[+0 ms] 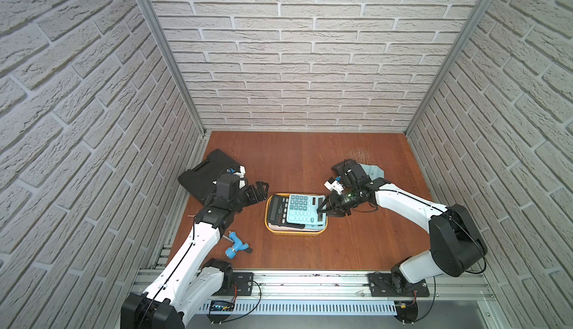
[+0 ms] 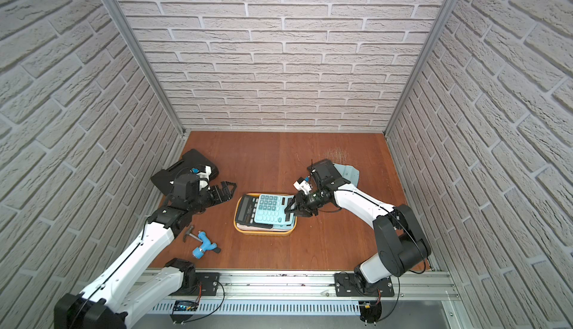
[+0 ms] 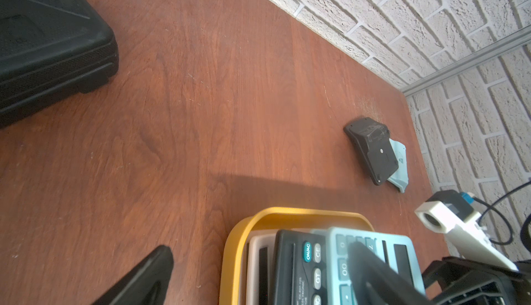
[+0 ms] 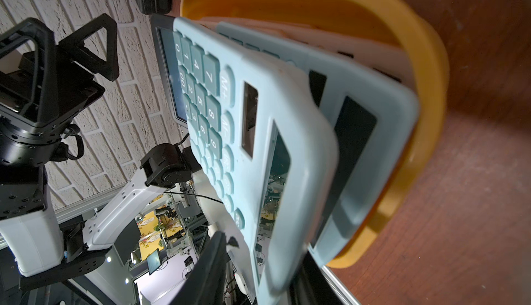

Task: Put the calculator in the storage box
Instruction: Place the calculator in the storage box.

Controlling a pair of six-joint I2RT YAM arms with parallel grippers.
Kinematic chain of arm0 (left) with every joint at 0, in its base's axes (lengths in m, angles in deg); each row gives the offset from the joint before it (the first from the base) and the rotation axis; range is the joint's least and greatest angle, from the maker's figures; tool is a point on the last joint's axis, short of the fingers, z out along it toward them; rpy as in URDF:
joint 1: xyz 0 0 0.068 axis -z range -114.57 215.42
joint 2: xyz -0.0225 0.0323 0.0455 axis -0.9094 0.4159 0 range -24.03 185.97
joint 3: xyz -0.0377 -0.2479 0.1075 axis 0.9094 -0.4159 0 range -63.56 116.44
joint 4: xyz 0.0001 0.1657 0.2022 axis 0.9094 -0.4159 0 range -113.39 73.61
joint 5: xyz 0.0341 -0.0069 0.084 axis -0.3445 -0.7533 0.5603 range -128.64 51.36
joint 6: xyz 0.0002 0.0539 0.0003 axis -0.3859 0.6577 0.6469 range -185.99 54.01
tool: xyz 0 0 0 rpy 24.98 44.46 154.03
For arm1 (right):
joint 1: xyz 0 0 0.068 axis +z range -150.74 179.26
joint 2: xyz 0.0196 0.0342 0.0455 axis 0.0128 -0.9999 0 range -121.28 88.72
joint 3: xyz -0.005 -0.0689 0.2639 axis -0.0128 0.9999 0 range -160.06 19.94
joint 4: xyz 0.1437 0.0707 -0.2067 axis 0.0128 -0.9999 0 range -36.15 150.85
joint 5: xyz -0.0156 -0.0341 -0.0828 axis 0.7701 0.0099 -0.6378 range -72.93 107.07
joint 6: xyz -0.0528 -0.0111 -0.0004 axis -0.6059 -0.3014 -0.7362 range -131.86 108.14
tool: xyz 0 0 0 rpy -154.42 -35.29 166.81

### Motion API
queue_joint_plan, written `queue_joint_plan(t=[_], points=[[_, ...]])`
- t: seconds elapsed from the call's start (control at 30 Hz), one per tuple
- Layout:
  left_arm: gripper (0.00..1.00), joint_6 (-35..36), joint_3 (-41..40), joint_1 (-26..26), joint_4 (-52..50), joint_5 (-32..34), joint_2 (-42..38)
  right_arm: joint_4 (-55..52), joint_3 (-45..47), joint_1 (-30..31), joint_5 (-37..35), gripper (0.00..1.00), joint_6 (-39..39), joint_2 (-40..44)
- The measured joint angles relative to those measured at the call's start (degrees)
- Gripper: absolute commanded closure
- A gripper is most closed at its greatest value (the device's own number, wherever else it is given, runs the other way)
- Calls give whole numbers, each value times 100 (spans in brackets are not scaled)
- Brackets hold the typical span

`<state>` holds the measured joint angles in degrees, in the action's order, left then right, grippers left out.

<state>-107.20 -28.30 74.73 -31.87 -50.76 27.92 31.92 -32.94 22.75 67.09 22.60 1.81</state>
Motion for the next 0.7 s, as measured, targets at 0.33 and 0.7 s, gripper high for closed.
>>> queue_joint_plan(t=[0.33,0.7], points=[[2,0,0,4,-2,-4,0,-140,-2,0,-70,22,-245,2],[2,129,562,162,-197,-4,382,-621,-15,-17,-802,0,-546,378]])
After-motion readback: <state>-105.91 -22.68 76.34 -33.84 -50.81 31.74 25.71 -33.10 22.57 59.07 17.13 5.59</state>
